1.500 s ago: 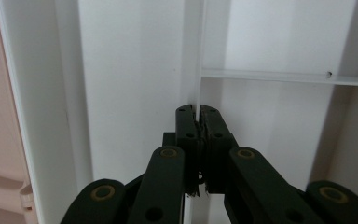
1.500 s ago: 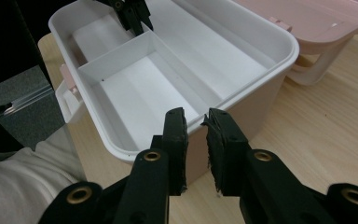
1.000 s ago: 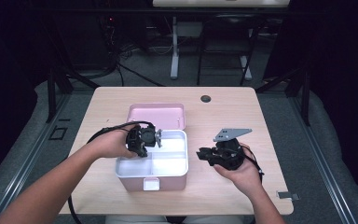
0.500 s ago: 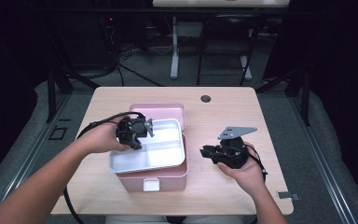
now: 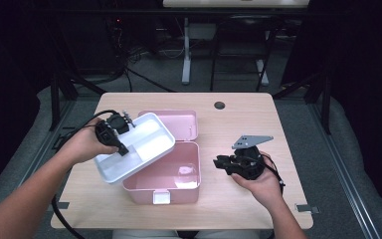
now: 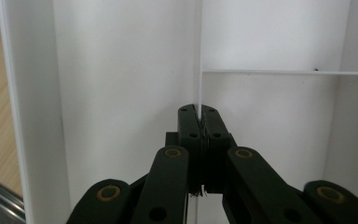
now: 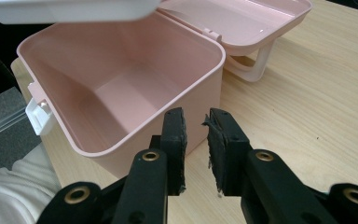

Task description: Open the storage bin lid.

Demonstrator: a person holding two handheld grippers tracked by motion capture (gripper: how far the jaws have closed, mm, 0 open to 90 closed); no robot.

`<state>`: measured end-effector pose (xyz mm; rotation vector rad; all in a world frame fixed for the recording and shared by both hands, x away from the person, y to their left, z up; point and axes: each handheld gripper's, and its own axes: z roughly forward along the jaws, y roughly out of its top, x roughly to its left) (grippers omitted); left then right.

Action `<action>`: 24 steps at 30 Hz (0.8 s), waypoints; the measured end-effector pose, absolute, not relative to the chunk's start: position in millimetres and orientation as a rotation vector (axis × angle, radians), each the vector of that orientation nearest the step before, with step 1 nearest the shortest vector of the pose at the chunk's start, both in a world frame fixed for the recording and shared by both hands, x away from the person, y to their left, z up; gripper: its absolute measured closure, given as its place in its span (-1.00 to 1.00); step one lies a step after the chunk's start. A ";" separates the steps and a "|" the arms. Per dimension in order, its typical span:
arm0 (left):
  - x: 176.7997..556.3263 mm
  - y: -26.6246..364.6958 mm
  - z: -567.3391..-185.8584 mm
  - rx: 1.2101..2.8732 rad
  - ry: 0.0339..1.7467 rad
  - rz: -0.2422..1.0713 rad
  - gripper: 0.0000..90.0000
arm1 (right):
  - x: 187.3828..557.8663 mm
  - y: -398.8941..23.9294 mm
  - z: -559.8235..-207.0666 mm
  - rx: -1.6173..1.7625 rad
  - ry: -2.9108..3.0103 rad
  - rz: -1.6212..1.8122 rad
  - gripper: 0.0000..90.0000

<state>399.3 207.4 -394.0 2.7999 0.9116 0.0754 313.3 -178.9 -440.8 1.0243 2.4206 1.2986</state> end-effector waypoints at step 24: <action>408.8 316.1 -425.2 2.652 1.422 0.109 0.98 | 313.3 -177.6 -440.3 1.027 2.419 1.295 0.67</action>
